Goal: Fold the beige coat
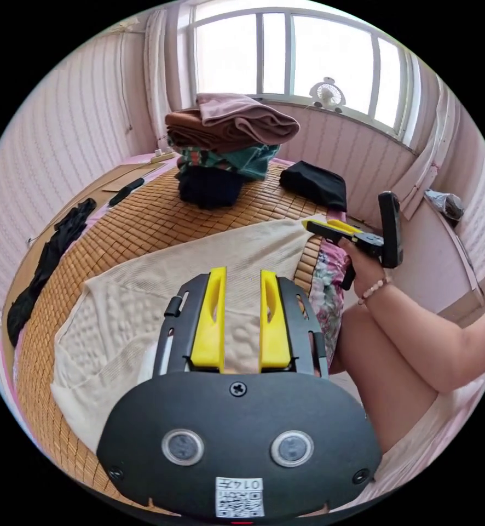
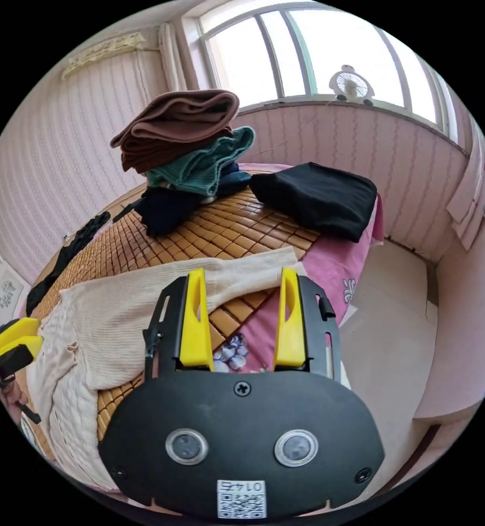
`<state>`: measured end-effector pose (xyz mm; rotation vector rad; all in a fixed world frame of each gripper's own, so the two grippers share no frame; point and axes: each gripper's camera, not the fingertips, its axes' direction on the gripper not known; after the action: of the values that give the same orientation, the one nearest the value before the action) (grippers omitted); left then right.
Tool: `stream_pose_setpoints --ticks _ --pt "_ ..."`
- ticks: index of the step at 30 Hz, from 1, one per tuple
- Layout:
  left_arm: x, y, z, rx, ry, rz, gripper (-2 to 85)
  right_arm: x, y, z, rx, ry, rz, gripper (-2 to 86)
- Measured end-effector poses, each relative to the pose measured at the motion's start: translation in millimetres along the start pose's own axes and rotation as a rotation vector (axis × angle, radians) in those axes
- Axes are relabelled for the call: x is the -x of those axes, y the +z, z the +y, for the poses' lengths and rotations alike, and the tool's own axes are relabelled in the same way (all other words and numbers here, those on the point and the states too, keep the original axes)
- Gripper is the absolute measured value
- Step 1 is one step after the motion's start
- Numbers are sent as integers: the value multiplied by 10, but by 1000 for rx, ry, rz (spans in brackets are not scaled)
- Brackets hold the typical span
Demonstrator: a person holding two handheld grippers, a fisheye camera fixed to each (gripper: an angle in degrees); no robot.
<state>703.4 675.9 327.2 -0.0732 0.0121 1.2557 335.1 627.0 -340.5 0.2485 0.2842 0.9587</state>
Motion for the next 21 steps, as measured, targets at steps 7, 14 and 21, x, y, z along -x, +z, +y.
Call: stream_pose_setpoints --ticks 7,14,21 --pt "-373 1341 -827 118 64 119 105 -363 -56 -170 31 87 -27 145" --pt "-738 2325 -1322 199 143 112 111 -552 -336 -327 -57 140 77 130" --pt "-861 2975 -1413 286 169 84 106 -659 -224 -430 42 131 59 115"
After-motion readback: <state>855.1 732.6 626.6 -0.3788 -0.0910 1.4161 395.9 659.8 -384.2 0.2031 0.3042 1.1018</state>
